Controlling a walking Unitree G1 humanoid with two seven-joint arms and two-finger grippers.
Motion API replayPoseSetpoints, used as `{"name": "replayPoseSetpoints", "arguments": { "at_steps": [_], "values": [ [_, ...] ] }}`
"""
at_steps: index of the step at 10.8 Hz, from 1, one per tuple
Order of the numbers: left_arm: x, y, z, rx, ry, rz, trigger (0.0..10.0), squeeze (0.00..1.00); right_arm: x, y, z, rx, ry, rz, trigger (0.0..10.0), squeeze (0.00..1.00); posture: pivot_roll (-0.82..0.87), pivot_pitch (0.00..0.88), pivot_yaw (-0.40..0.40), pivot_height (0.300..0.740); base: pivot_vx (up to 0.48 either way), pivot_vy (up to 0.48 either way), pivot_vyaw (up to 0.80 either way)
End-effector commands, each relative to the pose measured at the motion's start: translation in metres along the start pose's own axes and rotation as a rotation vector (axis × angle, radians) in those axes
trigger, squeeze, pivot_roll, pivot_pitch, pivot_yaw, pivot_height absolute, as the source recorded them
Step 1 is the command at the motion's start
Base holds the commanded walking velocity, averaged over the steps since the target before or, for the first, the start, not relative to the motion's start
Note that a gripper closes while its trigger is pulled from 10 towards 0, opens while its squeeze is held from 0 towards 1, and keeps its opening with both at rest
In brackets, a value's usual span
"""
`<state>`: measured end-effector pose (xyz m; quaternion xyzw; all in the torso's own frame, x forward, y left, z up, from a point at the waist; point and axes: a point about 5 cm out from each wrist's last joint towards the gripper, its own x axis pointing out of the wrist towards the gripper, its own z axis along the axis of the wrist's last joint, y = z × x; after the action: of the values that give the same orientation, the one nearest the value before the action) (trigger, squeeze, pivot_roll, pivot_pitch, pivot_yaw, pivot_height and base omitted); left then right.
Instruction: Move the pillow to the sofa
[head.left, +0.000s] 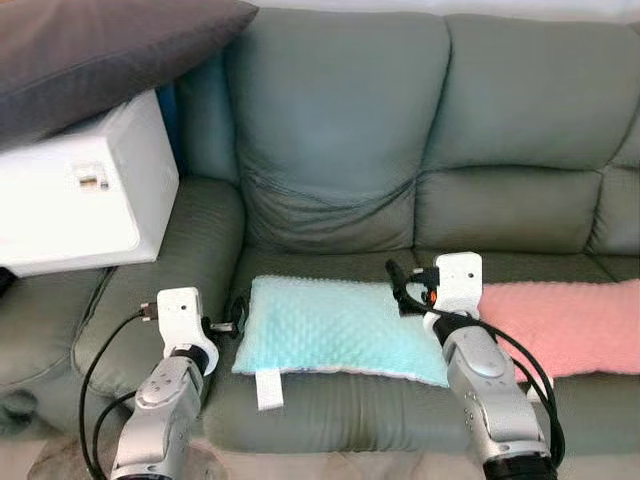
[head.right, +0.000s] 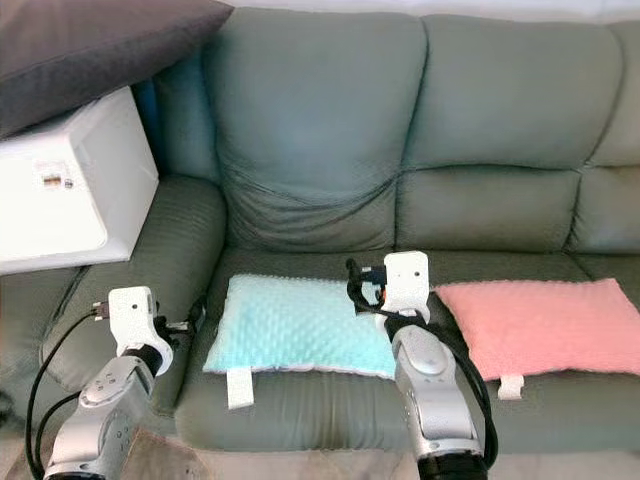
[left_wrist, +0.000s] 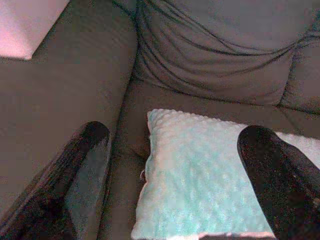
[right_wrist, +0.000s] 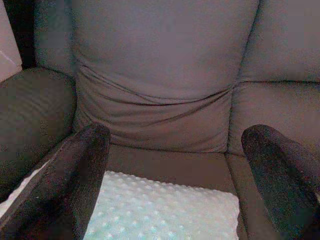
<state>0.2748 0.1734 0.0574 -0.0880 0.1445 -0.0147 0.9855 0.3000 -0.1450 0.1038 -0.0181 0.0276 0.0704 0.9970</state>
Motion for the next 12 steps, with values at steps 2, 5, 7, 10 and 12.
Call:
{"name": "replayPoseSetpoints", "arguments": {
  "at_steps": [2,5,7,10,12],
  "values": [
    [0.0001,-0.0002,-0.0016,0.007,0.014,-0.006,10.0,0.00,0.0007,-0.0013,0.0038,0.004,-0.013,-0.005,10.0,0.00,-0.18,0.034,0.004,0.740,-0.311,0.000,0.00],
    [-0.0005,-0.0005,-0.0021,0.010,0.017,-0.007,10.0,0.00,-0.0003,-0.0020,0.0032,0.004,-0.011,-0.008,10.0,0.00,-0.18,0.040,0.007,0.740,-0.315,0.000,0.00],
    [-0.0003,-0.0007,-0.0022,0.010,0.017,-0.008,10.0,0.00,-0.0008,-0.0031,0.0028,0.001,-0.009,-0.008,10.0,0.00,-0.18,0.041,0.005,0.740,-0.315,0.000,0.00],
    [-0.0006,-0.0018,-0.0032,0.008,0.019,-0.008,10.0,0.00,0.0002,-0.0066,0.0041,-0.005,-0.011,-0.014,10.0,0.00,-0.18,0.040,0.002,0.740,-0.315,0.000,0.00],
    [-0.0007,-0.0011,-0.0028,0.010,0.020,-0.007,10.0,0.00,0.0008,-0.0053,0.0043,-0.004,-0.011,-0.010,10.0,0.00,-0.18,0.039,0.002,0.740,-0.315,0.000,0.00]
  ]
}}
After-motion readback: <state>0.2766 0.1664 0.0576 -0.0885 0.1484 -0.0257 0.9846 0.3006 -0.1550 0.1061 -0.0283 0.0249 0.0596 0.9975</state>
